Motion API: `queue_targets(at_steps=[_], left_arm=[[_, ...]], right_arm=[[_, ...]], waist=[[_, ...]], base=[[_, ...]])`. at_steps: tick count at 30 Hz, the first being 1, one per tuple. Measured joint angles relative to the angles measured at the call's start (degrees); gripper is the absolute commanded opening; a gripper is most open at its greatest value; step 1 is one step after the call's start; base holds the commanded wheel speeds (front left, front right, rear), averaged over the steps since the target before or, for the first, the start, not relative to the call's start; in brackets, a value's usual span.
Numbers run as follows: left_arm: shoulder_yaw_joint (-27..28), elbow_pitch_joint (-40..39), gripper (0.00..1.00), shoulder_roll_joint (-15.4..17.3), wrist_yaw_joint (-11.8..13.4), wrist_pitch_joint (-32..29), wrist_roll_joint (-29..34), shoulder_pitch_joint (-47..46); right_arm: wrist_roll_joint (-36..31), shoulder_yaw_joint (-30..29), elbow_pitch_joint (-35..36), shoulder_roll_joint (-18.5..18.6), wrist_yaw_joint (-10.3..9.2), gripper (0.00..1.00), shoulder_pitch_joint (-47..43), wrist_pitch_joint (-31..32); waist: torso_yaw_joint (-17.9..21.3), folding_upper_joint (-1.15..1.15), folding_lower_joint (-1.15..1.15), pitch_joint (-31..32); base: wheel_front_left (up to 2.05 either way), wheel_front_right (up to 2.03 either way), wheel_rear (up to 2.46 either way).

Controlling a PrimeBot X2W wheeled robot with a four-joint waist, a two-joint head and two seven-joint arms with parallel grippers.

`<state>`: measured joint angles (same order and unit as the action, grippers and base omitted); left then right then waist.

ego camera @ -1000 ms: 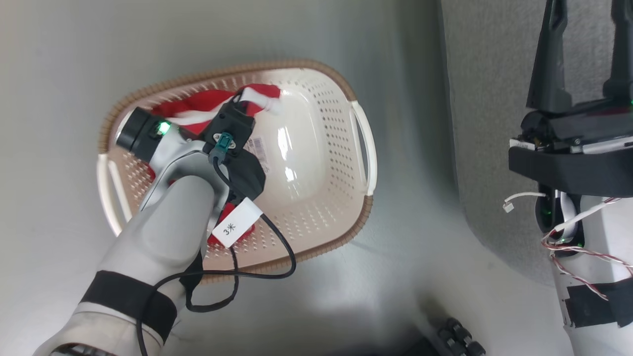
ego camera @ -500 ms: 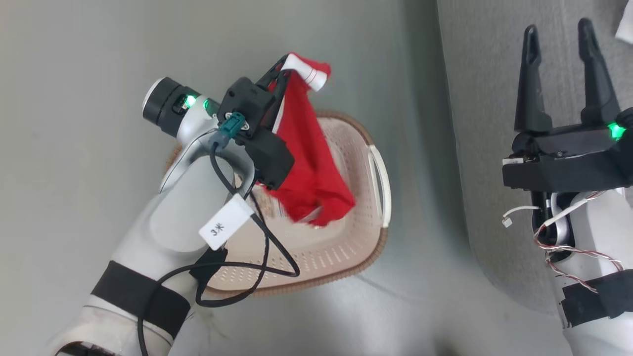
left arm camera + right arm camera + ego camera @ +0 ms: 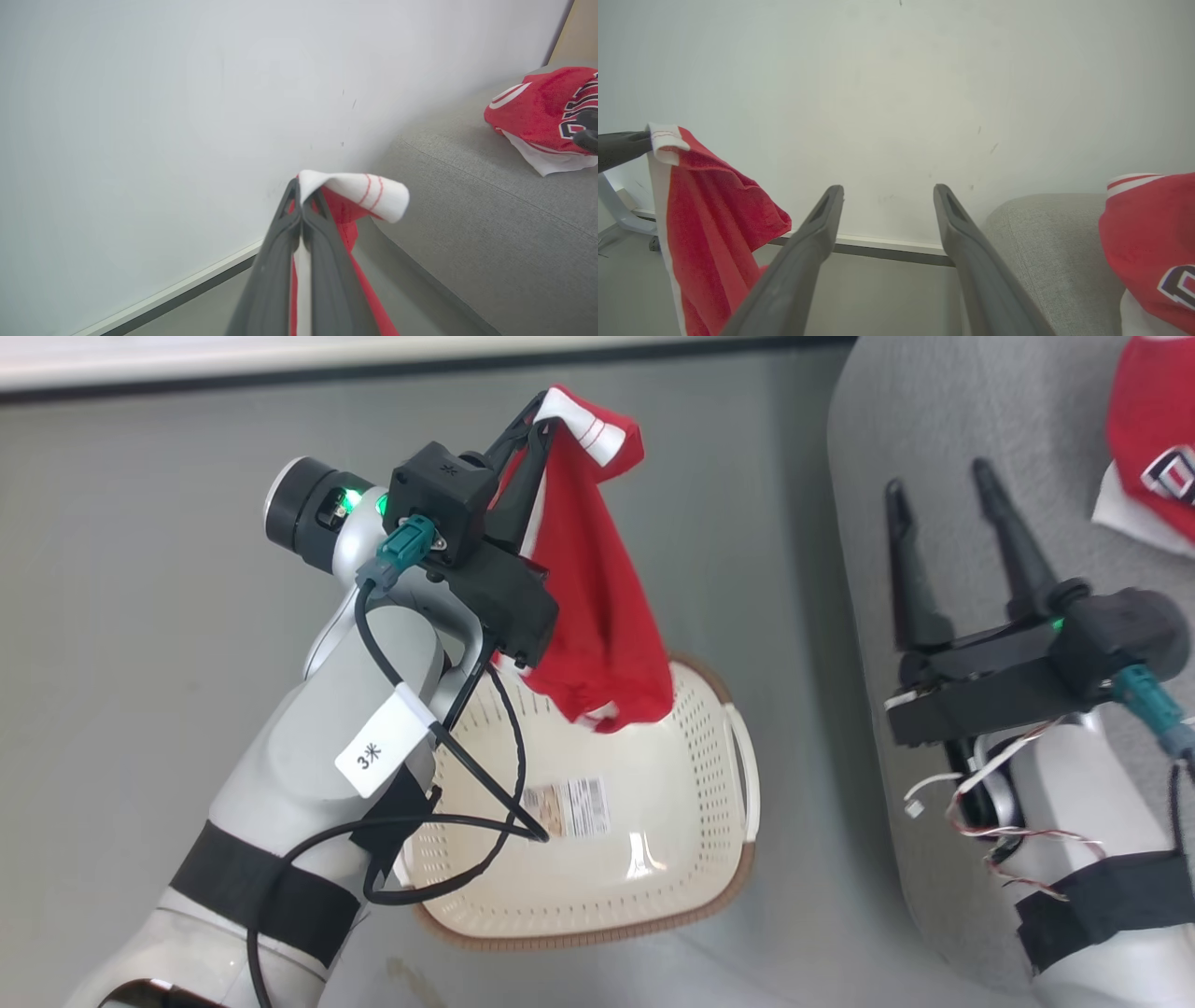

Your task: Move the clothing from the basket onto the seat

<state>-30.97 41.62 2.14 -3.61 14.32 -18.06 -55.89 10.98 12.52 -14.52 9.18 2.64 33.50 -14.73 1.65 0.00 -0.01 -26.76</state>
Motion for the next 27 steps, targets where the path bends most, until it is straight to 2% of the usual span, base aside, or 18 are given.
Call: queue_targets(at_steps=[13, 20, 27], left_arm=[[-0.41, 0.05, 0.00, -0.10, -0.45, 0.00, -2.94, 0.16], [-3.71, 1.00, 0.00, -0.24, -0.32, -0.01, -6.46, 1.65], [-8.89, 0.54, 0.00, -0.22, 1.20, -0.70, -10.55, 4.17]], right_arm=[[-0.45, 4.54, -8.29, -1.41, 2.48, 1.00, 0.46, 0.01], [-0.48, 9.62, -13.74, -3.45, 3.77, 1.00, -0.28, 0.01], [0.16, 15.78, -19.22, -4.99, 4.43, 1.00, -2.40, 0.01]], waist=[[-0.72, 0.00, 0.01, 11.33], [-1.05, -0.01, 0.01, 18.22], [-1.41, 0.00, 0.01, 24.24]], base=[[0.00, 0.00, 0.00], [0.00, 0.00, 0.00], [0.00, 0.00, 0.00]])
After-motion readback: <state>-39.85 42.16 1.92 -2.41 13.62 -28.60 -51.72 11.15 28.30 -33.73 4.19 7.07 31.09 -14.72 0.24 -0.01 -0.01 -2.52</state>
